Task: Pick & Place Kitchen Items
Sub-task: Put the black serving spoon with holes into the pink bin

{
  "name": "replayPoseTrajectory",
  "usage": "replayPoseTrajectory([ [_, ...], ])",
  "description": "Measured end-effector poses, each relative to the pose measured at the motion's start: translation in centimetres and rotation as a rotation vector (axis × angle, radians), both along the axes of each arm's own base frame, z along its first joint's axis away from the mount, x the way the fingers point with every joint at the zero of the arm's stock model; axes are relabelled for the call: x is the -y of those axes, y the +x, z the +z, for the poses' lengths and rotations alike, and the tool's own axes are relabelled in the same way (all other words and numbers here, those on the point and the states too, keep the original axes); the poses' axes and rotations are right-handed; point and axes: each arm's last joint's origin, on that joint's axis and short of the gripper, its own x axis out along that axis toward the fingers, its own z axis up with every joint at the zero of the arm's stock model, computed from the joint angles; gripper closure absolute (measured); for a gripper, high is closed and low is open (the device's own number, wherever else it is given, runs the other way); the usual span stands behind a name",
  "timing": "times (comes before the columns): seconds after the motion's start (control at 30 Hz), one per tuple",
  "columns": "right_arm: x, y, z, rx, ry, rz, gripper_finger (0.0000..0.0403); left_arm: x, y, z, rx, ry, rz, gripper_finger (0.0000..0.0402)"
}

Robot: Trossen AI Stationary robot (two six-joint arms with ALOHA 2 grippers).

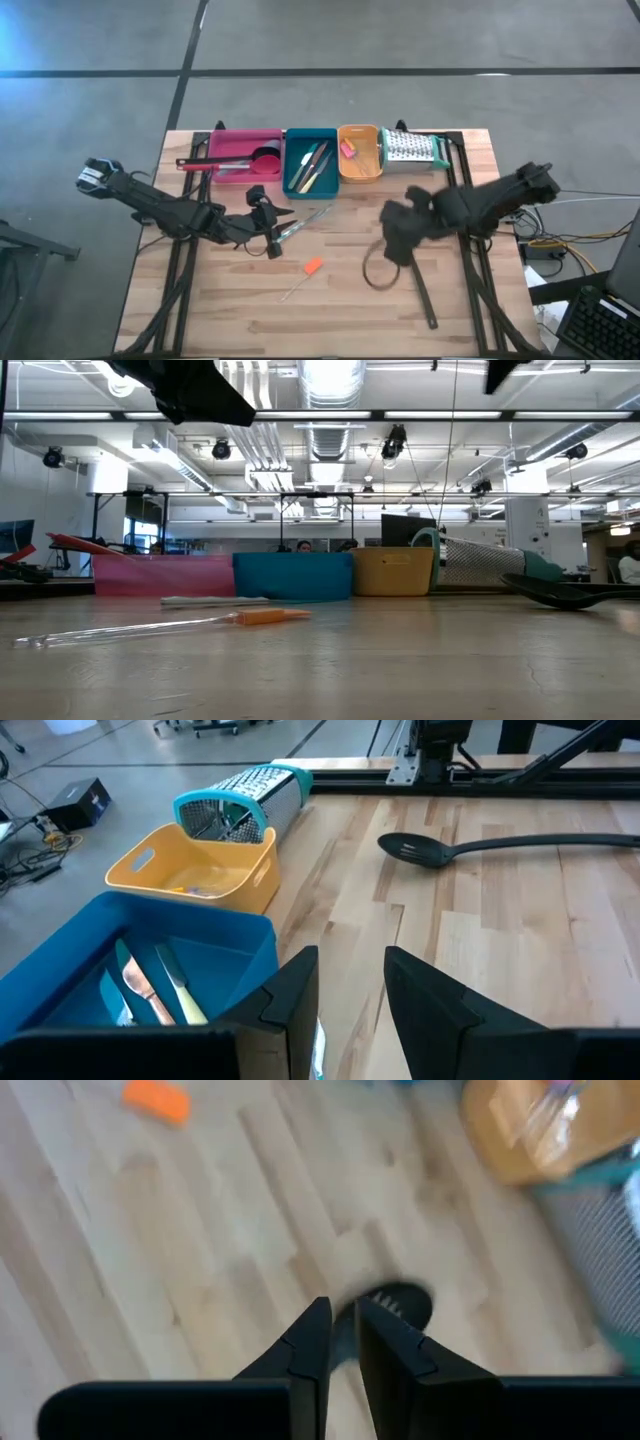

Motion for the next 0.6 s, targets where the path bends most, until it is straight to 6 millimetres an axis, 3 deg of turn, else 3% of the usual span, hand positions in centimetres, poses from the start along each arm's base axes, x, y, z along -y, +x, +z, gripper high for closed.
replayPoseTrajectory([
  [0.27, -3.7, -3.3, -7.1, -0.133, -0.04, -0.241, 0.0352, 0.0, 0.0, -0.1, -0.004, -0.013, 0.006, 0.028],
  [0.4, -4.0, -4.8, -10.1, -0.21, -0.069, -0.334, 0.0335, 0.0, 0.0, -0.1, 0.001, -0.023, 0.01, 0.028],
  [0.6, -3.6, -5.6, -13.0, -0.26, -0.054, -0.372, 0.0295, 0.0, 0.0, -0.1, 0.006, -0.038, 0.016, 0.028],
])
